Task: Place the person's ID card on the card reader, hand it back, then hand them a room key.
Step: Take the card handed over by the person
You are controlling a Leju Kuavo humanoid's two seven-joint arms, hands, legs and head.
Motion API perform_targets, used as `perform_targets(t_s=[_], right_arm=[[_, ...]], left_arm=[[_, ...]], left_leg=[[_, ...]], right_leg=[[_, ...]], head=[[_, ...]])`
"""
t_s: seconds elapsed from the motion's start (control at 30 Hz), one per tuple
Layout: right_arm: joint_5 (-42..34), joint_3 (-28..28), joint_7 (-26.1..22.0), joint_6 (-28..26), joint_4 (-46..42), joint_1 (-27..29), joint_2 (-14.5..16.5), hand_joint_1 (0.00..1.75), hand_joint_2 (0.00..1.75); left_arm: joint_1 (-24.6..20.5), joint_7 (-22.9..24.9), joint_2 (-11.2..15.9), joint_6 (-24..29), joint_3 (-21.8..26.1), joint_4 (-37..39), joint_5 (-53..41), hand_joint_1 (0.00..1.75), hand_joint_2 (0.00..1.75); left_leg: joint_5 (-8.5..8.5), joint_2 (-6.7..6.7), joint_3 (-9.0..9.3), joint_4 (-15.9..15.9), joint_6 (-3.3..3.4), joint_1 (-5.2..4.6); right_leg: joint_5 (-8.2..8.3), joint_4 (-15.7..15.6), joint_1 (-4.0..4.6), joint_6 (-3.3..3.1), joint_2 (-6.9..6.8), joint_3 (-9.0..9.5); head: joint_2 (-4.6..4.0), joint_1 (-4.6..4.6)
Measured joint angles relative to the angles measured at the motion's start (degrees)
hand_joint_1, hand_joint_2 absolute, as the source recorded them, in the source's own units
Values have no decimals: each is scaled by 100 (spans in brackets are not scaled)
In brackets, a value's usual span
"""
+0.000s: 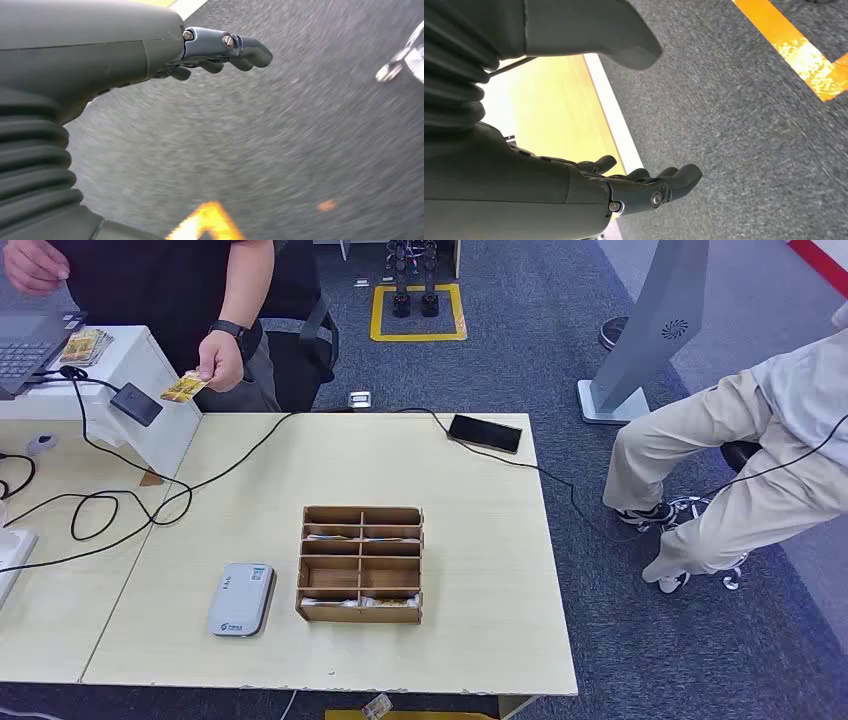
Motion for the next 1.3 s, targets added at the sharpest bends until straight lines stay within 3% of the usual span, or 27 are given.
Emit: perform_targets(t_s=[0.27,0.5,0.63,0.77,0.9,1.0,1.03,1.13,1.3], right_arm=[[-4,-161,-245,-132,6,-35,5,0,175],[220,-213,-137,-264,35,-55,16,0,175],[199,-300,-111,-356,36,-60,33,0,175],[234,-399,-67,-420,31,-70,85,0,175],[277,-470,79,-426,31,-84,132,0,0],[380,-521,288,-405,31,-100,169,0,0],[437,-526,339,-394,31,-103,184,0,0],[592,-527,433,-309,31,-103,215,0,0],[807,-525,473,-205,28,-108,222,0,0]], left_arm=[[-33,-704,-24,-48,765,-1020,462,0,175],[-17,-1108,-405,-674,1049,-2692,1283,0,175],[71,-1522,-841,-1191,977,-3985,1834,0,175],[342,-1739,-1101,-772,267,-5246,2425,0,175],[562,-2038,-1116,-420,-713,-6120,2641,0,175],[619,-2363,-1074,-293,-1576,-6606,2530,0,44],[622,-2443,-1050,-214,-1903,-6734,2465,0,44],[612,-2632,-967,-42,-2840,-7015,2235,0,175],[396,-2690,-845,15,-4069,-7099,1613,0,175]], left_leg=[[1,1,0,0,0,-1],[0,0,0,1,1,-3],[0,-1,1,1,1,-2],[0,-3,4,2,1,-2],[3,-13,5,3,0,0],[7,-14,5,3,-2,0],[7,-14,5,3,-2,-1],[8,-10,8,4,-2,-2],[9,-12,4,12,2,-3]], right_leg=[[0,0,-1,0,1,1],[1,-1,-3,0,0,2],[1,-1,-2,0,0,2],[2,-1,-1,-1,-1,0],[2,-1,0,-2,-11,0],[4,-1,0,-2,-13,4],[5,0,0,-2,-13,6],[8,0,-2,0,-9,8],[12,-1,-3,6,-10,6]], head=[[0,1],[0,1],[0,1],[0,2],[0,2],[0,1],[0,1],[0,2],[0,3]])
